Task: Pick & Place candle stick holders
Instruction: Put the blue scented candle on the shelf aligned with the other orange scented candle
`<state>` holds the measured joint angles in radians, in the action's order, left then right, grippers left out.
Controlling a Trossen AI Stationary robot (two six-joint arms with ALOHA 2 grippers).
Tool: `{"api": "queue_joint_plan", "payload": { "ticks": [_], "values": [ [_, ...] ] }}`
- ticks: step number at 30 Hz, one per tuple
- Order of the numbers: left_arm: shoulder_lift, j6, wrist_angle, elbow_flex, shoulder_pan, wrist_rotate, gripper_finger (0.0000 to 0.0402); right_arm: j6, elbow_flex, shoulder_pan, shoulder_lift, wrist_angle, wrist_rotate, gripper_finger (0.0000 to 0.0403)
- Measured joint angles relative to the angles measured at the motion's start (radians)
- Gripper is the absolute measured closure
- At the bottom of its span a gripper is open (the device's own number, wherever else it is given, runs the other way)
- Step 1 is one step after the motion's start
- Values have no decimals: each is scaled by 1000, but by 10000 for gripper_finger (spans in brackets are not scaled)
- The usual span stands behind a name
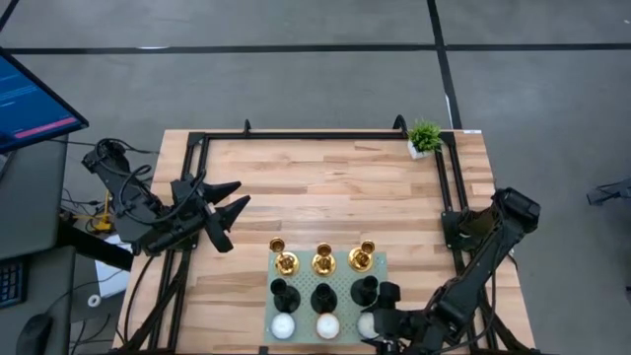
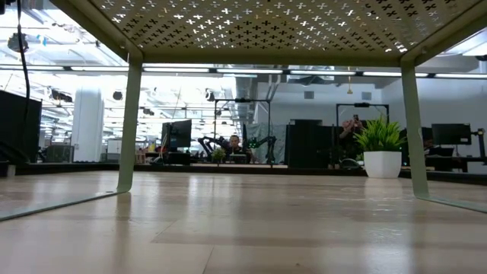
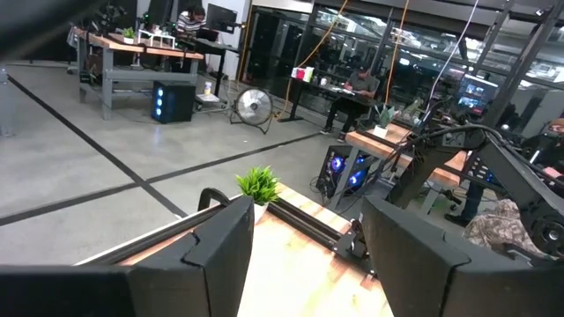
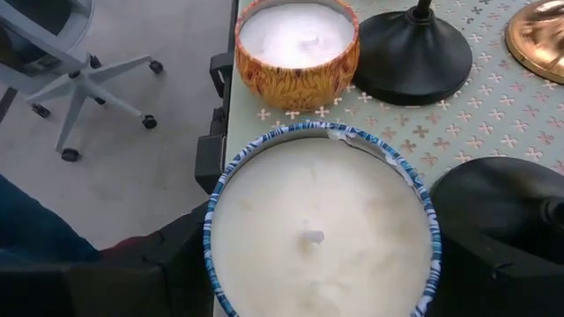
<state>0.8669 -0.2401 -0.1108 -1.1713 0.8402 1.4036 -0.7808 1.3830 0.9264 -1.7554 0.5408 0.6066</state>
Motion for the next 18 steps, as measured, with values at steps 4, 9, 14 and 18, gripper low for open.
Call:
{"api": "queue_joint_plan", "payload": {
  "ticks": [4, 9, 14, 18],
  "values": [
    [0, 0, 0, 0, 0, 0, 190, 12, 0, -5, 0, 1, 0, 117],
    [0, 0, 0, 0, 0, 0, 190, 31, 0, -7, 0, 1, 20, 117],
    [0, 0, 0, 0, 0, -13, 190, 31, 0, -13, 0, -10, 22, 117],
    [0, 0, 0, 0, 0, -25, 190, 29, -12, -13, -32, -64, 21, 117]
  ]
}}
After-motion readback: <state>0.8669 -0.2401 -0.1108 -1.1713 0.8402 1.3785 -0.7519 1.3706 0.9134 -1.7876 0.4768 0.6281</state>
